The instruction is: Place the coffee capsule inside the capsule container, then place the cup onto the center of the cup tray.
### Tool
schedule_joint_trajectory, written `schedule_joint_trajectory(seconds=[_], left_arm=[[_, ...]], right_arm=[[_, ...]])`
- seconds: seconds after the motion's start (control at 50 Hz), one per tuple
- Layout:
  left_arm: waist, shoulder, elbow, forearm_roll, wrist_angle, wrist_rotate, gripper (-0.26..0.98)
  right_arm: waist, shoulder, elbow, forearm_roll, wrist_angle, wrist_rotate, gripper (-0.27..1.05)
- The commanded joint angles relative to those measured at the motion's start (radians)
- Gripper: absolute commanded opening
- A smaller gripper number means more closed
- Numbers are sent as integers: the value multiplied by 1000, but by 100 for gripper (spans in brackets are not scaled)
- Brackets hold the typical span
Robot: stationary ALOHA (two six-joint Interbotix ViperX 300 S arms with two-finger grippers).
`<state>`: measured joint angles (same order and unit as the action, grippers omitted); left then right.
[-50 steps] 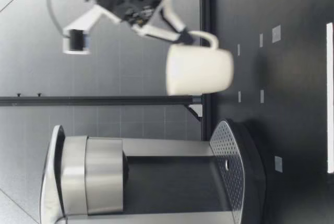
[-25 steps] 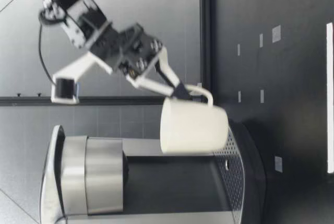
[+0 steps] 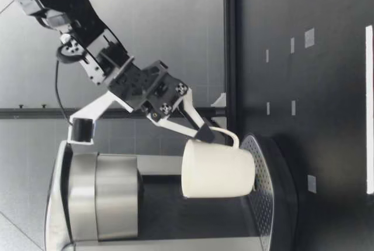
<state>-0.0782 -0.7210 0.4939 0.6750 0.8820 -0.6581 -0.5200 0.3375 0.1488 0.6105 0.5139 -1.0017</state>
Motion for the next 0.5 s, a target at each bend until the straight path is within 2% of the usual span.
schedule_joint_trajectory(seconds=[0.0,0.36,0.48], left_arm=[[-2,-9,-9,5,-3,-2,7],[-3,-17,-2,5,-2,-3,7],[-2,-17,-2,5,-3,-3,7]], right_arm=[[3,-11,-37,2,-5,-2,17],[3,21,-75,-8,-8,0,17],[3,17,-75,-8,-2,2,21]])
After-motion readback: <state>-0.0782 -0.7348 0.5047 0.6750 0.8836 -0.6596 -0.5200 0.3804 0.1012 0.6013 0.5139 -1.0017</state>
